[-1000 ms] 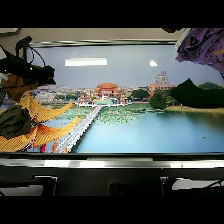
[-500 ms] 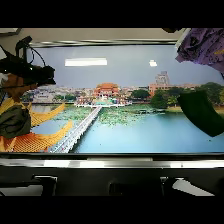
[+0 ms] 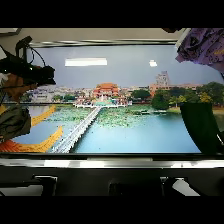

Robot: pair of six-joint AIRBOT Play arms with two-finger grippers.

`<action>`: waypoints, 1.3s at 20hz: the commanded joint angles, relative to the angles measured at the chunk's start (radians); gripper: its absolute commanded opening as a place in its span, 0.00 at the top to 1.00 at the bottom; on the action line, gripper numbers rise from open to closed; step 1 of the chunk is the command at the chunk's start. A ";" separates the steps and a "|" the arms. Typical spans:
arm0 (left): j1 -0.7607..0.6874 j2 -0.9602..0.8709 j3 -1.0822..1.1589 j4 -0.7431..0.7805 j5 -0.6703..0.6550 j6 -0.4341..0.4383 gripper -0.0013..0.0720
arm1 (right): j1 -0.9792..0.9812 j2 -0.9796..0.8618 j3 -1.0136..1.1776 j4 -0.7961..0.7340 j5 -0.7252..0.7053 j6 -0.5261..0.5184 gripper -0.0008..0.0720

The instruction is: Fold the clothes and pants, and hang the long-sleeved shirts on hangers.

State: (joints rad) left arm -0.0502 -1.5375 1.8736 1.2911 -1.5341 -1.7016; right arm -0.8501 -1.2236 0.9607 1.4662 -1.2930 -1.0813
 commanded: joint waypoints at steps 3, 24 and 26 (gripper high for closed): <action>0.001 -0.001 0.001 0.000 0.000 0.000 0.96 | 0.000 0.006 -0.020 -0.092 -0.050 0.026 0.95; 0.083 0.095 0.000 0.020 -0.004 0.099 0.96 | 0.568 0.006 0.425 0.298 0.198 -0.427 0.84; 0.088 0.134 -0.013 0.020 -0.003 0.138 0.96 | 0.725 0.006 0.425 0.292 0.187 -0.428 0.89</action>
State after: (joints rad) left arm 0.0177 -1.4525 1.8706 1.3071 -1.5360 -1.6230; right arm -0.3370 -1.2186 1.3556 1.7329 -1.1297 -1.4460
